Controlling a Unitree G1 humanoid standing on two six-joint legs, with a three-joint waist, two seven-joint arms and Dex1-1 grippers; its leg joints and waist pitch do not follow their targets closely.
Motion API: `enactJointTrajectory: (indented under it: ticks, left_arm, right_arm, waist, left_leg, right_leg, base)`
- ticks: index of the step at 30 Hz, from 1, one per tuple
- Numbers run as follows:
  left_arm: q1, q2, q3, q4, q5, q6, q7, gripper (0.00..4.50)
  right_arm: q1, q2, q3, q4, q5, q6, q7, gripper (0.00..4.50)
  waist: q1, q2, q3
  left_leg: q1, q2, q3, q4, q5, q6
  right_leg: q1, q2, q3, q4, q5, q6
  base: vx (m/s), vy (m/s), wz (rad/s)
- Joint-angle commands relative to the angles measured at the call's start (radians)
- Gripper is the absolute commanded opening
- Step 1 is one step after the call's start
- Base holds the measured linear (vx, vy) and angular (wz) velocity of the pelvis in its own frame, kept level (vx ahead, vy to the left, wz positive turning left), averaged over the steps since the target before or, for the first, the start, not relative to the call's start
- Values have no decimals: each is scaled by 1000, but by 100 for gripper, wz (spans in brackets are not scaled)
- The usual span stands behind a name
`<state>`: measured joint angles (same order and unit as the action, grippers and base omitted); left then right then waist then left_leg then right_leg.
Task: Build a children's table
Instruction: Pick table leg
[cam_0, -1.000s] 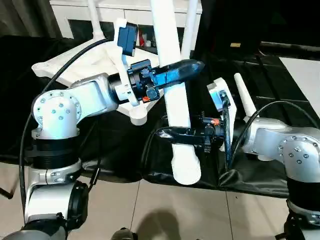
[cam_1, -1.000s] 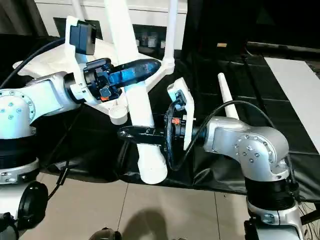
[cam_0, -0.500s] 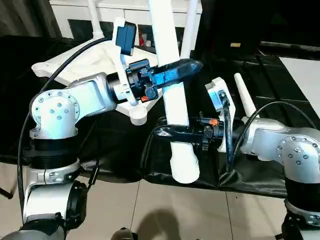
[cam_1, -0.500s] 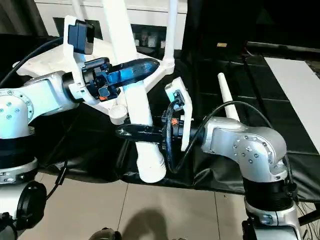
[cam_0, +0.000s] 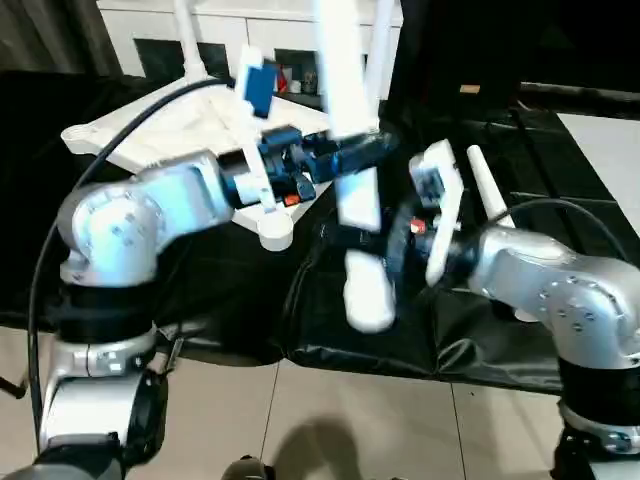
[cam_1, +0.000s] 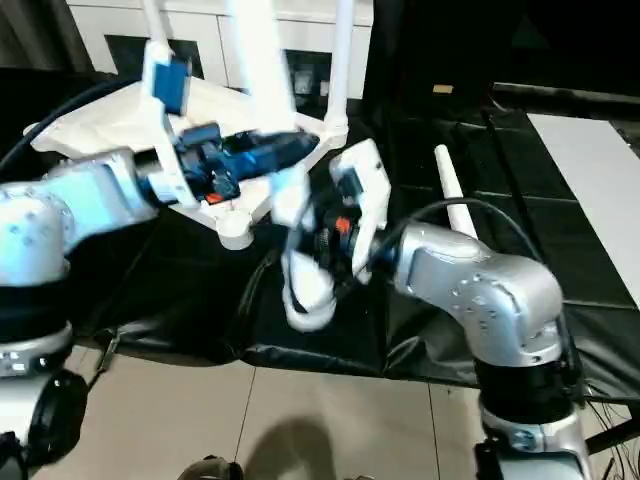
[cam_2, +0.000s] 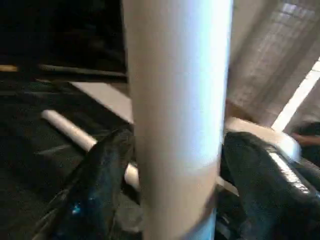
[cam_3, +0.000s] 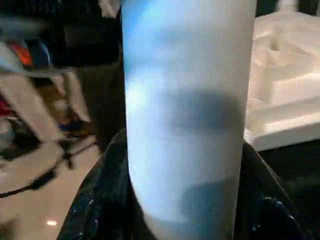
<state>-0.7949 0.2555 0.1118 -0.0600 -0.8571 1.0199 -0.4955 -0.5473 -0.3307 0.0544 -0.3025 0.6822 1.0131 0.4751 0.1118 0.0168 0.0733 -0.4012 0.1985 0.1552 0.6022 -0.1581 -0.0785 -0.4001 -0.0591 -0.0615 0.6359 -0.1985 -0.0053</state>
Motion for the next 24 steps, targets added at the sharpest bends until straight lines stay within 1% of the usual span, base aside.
enactJointTrajectory:
  ticks: [1, 2, 3, 5, 6, 7, 9, 10, 12, 13, 15, 17, 20, 21, 22, 24]
  left_arm:
    - [-2, -16, 11, 11, 20, -20, 45, 329]
    - [-2, -16, 11, 11, 20, -20, 45, 317]
    - [-3, -51, 35, 28, 20, -39, 87, 309]
    - [-3, -54, 37, 32, 24, -45, 93, 309]
    - [-4, -58, 41, 38, 29, -52, 101, 288]
    - [-4, -56, 42, 39, 30, -52, 101, 272]
    - [-4, -53, 49, 38, 26, -49, 101, 263]
    - [-2, -53, 55, 34, 21, -44, 105, 260]
    - [-1, -54, 57, 30, 20, -41, 108, 239]
    - [2, -56, 59, 26, 18, -39, 113, 239]
    - [10, -53, 58, 10, -1, -27, 107, 222]
    - [12, -51, 56, 7, -7, -24, 102, 195]
    - [14, -47, 53, -3, -26, -13, 82, 187]
    - [15, -33, 42, -15, -39, -7, 44, 185]
    - [15, -33, 42, -15, -39, -7, 44, 182]
    - [15, -7, 21, -27, -54, 11, -10, 182]
  right_arm:
    - [0, 4, 17, -35, -27, -22, -26, 182]
    - [0, 4, 17, -35, -27, -22, -26, 182]
    - [5, 13, 32, -39, -38, -28, -35, 182]
    - [7, 15, 36, -39, -42, -30, -37, 182]
    - [9, 16, 41, -38, -48, -34, -39, 182]
    - [9, 17, 42, -37, -51, -36, -40, 182]
    - [10, 19, 43, -35, -58, -42, -43, 182]
    - [10, 20, 43, -34, -65, -47, -45, 182]
    - [10, 21, 43, -32, -68, -49, -46, 182]
    - [10, 21, 43, -31, -71, -52, -47, 182]
    - [7, 21, 45, -27, -78, -57, -49, 182]
    - [7, 21, 46, -26, -80, -58, -49, 182]
    - [5, 24, 48, -22, -91, -66, -46, 182]
    - [0, 32, 39, -14, -84, -70, -41, 217]
    - [0, 32, 39, -14, -84, -70, -41, 251]
    - [-4, 34, 32, -7, -68, -59, -31, 260]
  waist:
    - [-3, 4, -75]
    - [-3, 3, -75]
    - [-3, 3, -75]
    - [-3, 2, -76]
    - [-3, 1, -77]
    - [-2, 2, -77]
    - [-3, 2, -78]
    - [-4, -2, -78]
    - [-3, 0, -78]
    - [-3, -1, -78]
    - [-3, -2, -78]
    - [-3, -2, -79]
    - [-2, -3, -81]
    - [-3, -2, -81]
    - [-3, -2, -81]
    - [-2, 0, -82]
  left_leg:
    - [21, 15, 0, -68, -155, -70]
    - [22, 15, 0, -67, -157, -69]
    - [20, 15, 0, -66, -153, -68]
    - [20, 15, 0, -66, -152, -64]
    - [20, 15, 0, -65, -147, -60]
    - [20, 15, 0, -65, -143, -61]
    - [21, 16, 0, -66, -145, -61]
    - [21, 15, 1, -65, -144, -60]
    - [21, 16, 1, -65, -138, -58]
    - [21, 16, 1, -65, -139, -57]
    - [21, 16, 1, -65, -139, -57]
    - [21, 16, 2, -64, -133, -57]
    - [21, 16, 3, -63, -130, -55]
    - [21, 16, 2, -63, -128, -54]
    - [21, 16, 2, -63, -128, -54]
    - [22, 15, 2, -63, -127, -55]
  right_leg:
    - [52, -63, 46, -82, -174, -114]
    - [52, -62, 46, -84, -171, -113]
    - [54, -62, 46, -83, -158, -116]
    - [54, -63, 46, -83, -153, -118]
    - [54, -62, 46, -82, -147, -118]
    - [54, -62, 46, -81, -140, -117]
    - [53, -62, 46, -81, -139, -119]
    - [54, -62, 46, -81, -138, -120]
    - [53, -62, 46, -79, -132, -122]
    - [54, -62, 47, -79, -131, -123]
    - [54, -63, 47, -79, -135, -124]
    - [54, -63, 47, -78, -130, -125]
    - [55, -63, 47, -78, -133, -124]
    - [53, -63, 47, -77, -134, -122]
    - [53, -63, 47, -77, -134, -122]
    - [54, -63, 46, -76, -137, -121]
  base:
    - [0, 0, 0]
    - [0, 0, 0]
    - [0, 0, 0]
    - [0, 0, 0]
    - [0, 0, 0]
    - [0, 0, 0]
    - [0, 0, 0]
    - [0, 0, 0]
    - [0, 0, 0]
    - [0, 0, 0]
    - [0, 0, 0]
    - [0, 0, 0]
    - [0, 0, 0]
    - [0, 0, 0]
    - [0, 0, 0]
    - [0, 0, 0]
